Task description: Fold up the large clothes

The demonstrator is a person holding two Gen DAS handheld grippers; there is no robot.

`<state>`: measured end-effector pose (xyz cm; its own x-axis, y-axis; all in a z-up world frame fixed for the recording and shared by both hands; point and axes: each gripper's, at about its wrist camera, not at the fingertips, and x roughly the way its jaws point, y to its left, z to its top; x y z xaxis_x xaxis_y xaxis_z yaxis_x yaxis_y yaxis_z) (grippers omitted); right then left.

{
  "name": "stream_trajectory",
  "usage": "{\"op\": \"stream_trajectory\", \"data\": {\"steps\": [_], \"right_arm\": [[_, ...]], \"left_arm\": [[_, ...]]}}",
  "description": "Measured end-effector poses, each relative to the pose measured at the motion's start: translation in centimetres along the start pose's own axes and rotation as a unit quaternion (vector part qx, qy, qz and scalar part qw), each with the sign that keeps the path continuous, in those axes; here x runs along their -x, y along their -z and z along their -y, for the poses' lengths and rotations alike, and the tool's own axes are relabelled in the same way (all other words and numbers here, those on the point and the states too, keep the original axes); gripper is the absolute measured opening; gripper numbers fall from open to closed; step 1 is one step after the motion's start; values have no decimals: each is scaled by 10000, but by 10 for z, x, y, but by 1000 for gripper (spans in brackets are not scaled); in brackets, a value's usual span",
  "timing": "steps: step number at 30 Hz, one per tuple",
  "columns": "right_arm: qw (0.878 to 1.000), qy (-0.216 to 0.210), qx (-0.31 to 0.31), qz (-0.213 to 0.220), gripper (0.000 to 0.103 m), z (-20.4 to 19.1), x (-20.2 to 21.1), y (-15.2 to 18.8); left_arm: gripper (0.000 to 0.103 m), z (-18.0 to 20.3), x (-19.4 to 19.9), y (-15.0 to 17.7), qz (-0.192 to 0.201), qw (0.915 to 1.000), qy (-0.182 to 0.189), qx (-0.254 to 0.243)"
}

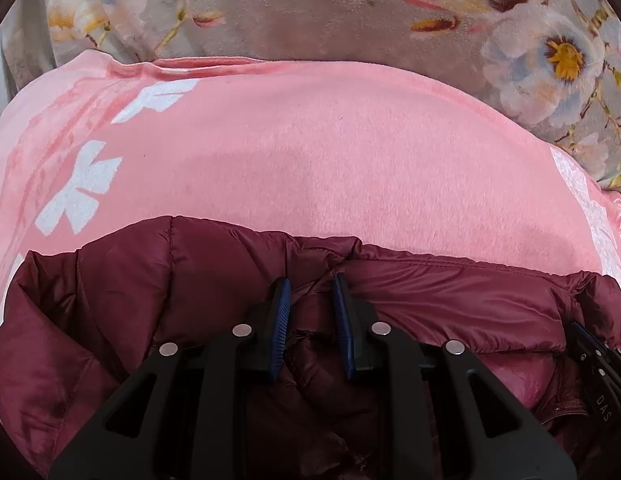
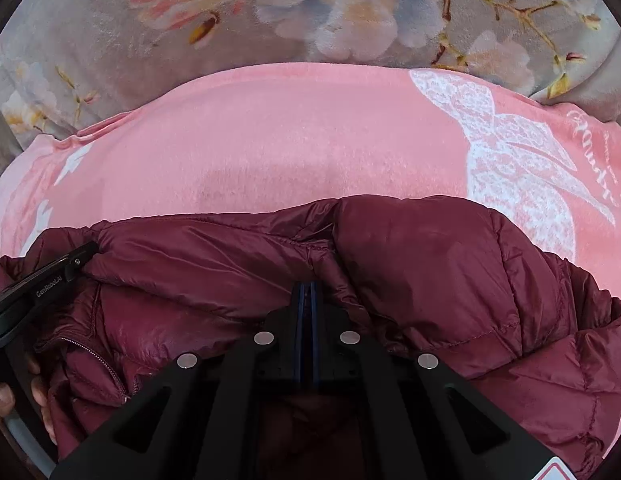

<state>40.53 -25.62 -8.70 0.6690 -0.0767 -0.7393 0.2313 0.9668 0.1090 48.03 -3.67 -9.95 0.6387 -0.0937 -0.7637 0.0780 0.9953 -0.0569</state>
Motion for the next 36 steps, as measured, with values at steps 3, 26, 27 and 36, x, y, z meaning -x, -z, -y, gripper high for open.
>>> {"op": "stream_trajectory", "data": {"steps": [3,26,27,36], "right_arm": [[10000,-18,-16,12,0,1,0,0],[9999,-95,-109,48,0,1,-2,-2],[9999,-111,-123,48,0,2,-2,-2],[9936,-798,-736,303,15,25,52,17]], "left_arm": [[22,0,0,0,3,10000,-20,-22],[21,6,-2,1,27,9996,-190,-199],[21,7,-2,1,25,9996,-208,-215],[32,-12,19,7,79,9999,38,109]]}}
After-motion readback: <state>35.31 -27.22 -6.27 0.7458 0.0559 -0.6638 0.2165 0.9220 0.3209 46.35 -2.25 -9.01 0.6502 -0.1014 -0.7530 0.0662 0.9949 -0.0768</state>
